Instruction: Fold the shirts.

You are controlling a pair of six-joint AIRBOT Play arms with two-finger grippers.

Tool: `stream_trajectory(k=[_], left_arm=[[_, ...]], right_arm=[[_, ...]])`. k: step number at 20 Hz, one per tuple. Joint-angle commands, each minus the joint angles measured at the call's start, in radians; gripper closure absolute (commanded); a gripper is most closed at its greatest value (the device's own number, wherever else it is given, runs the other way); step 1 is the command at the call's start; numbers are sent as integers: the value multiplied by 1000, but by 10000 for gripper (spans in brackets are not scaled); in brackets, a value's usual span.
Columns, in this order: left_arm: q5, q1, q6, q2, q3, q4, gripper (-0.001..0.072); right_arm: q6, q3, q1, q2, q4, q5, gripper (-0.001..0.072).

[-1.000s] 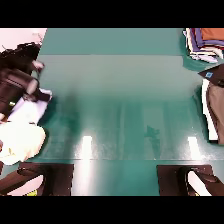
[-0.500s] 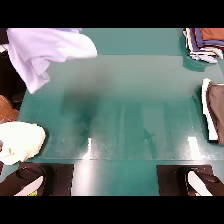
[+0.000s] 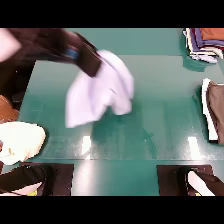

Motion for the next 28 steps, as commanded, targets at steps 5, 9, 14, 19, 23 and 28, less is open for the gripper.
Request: stream_trajectory(k=[5, 9, 14, 19, 23, 28], left_arm=[[-33, 5, 17, -173, -19, -75, 165], [39, 185, -13, -173, -209, -147, 165], [237, 358, 88, -174, -583, -550, 165], [299, 306, 229, -260, -664, -697, 165], [399, 264, 233, -302, -663, -720, 167], [369, 323, 216, -294, -600, -717, 685]], right_arm=[[0, 6, 1, -4, -2, 48, 694], [0, 6, 1, -5, -1, 51, 694], [0, 6, 1, -5, -2, 51, 694], [0, 6, 1, -5, -8, 58, 694], [0, -23, 1, 2, -8, 69, 694], [2, -298, -19, 63, -10, 66, 694]])
